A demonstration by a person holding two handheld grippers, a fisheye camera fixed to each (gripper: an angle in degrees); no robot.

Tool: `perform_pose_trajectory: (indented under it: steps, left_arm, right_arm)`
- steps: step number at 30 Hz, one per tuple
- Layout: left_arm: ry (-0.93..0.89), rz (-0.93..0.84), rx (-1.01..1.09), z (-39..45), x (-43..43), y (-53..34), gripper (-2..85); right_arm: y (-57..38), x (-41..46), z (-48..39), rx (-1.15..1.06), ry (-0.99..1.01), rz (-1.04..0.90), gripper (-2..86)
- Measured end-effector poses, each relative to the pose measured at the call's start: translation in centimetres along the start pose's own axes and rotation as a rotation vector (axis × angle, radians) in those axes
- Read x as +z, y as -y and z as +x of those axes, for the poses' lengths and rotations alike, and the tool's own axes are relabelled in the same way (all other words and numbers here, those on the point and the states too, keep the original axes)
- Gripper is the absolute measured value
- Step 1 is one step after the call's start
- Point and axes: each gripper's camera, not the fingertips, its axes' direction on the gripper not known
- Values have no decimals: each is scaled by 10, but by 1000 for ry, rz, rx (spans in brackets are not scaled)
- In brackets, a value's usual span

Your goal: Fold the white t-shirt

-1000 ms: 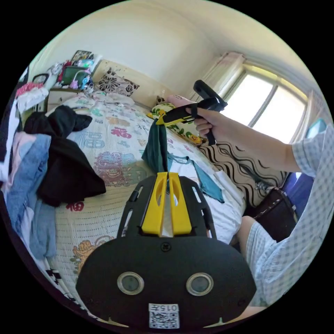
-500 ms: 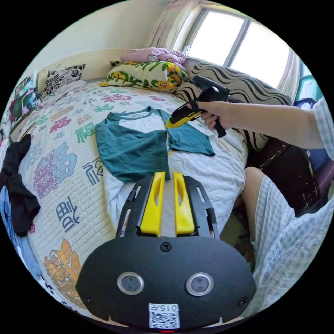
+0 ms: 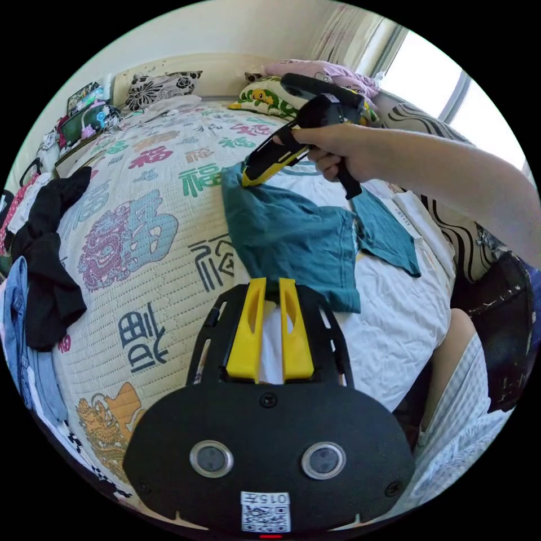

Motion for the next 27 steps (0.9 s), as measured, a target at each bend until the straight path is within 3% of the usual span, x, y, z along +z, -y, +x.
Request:
perform_pose_trajectory:
  steps: [8,14,18,27]
  left_arm:
    - [82,2,24,22,22,7,12]
    - [-109,147,76,50,8,13,37]
    - [-169,65,123,77,49,28,26]
    - [-155,-112,219,100,92,50,12]
  right_arm:
    - [-24,-16,14,-32,-55,79,1]
    - [-100,-46,27,-134,-127,25,53]
    - [-131,-23,48,-82,-126,-110,6]
    - [-165,-23,78,-55,-123,-71,-2]
